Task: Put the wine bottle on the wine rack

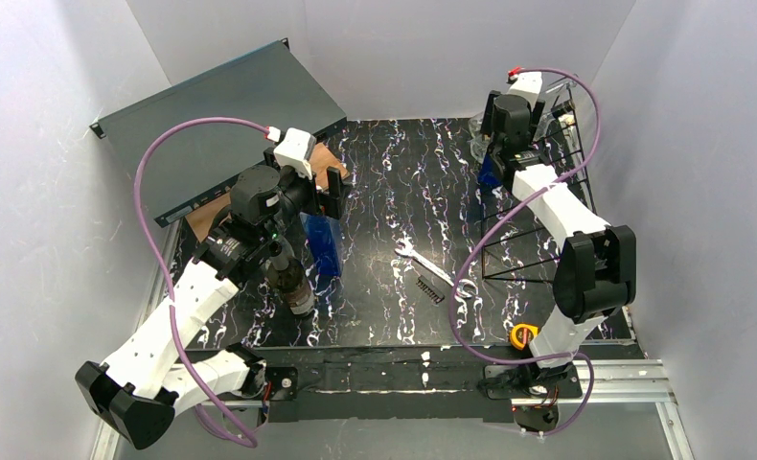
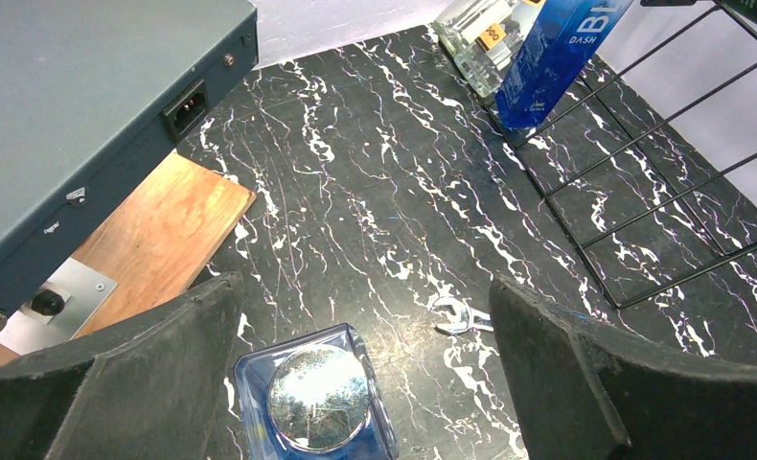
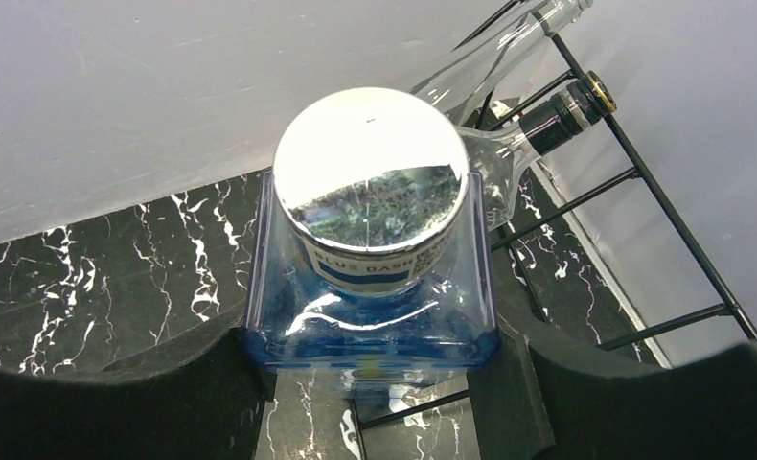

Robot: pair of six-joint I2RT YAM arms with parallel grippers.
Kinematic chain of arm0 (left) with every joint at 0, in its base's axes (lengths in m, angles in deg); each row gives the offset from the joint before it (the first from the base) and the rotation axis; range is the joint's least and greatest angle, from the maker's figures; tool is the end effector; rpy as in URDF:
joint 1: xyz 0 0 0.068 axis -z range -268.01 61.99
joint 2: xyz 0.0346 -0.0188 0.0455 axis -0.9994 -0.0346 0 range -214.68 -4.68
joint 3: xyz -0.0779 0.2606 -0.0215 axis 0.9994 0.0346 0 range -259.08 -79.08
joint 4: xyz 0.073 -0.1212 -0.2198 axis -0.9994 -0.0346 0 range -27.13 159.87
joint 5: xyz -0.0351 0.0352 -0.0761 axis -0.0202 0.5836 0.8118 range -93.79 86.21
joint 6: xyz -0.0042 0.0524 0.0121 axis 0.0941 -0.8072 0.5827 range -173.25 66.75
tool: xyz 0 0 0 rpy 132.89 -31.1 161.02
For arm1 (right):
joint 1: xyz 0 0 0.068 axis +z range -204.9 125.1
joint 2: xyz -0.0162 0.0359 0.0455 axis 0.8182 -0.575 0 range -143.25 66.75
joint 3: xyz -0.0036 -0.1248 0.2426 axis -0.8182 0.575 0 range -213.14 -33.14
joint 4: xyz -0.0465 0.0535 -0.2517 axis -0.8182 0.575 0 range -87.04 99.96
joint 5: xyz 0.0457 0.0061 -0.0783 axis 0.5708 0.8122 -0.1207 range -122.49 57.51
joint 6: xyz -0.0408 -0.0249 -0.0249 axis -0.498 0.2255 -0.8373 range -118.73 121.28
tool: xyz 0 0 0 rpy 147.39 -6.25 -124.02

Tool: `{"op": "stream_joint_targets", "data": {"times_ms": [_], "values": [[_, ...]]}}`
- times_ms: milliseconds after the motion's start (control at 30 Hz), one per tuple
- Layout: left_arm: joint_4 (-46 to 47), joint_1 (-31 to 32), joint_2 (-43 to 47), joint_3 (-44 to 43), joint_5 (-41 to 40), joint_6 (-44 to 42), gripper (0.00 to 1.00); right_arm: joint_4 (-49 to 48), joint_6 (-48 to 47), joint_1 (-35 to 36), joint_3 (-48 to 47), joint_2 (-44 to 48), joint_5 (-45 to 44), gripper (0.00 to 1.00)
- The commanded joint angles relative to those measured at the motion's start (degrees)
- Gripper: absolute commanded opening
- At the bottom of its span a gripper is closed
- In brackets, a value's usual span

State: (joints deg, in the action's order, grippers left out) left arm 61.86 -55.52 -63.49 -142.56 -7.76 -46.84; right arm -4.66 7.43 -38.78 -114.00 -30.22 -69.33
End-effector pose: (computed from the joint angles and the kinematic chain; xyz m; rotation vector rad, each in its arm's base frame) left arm 0.1969 -0.1225 0.4128 0.3195 1.6179 -0.4642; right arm 0.3954 0.0921 0.3501 0.3246 1.6647 -0.2613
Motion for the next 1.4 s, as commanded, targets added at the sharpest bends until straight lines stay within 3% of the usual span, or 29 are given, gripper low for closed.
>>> {"op": "stream_joint_targets", "data": {"times_ms": [0, 700, 1167, 1367], "values": [[0.1, 0.2, 0.0, -2.0, -0.3, -0.4, 0.99, -10.6, 2.2, -1.0, -2.9, 2.6, 0.2, 0.01], [0.1, 0.2, 0.0, -2.1, 0.0, -0.3, 0.99, -1.7, 12.7, -4.1, -2.0, 1.8, 4.7, 0.01], [0.2, 0.2, 0.2, -2.1, 0.5, 0.2, 0.99, 1.8, 22.9, -2.3, 6.5, 5.2, 3.1, 0.04], [0.3, 0.2, 0.4, -2.0, 0.8, 0.3, 0.99, 0.5, 24.2, -2.4, 10.8, 6.1, 4.5, 0.01]]}}
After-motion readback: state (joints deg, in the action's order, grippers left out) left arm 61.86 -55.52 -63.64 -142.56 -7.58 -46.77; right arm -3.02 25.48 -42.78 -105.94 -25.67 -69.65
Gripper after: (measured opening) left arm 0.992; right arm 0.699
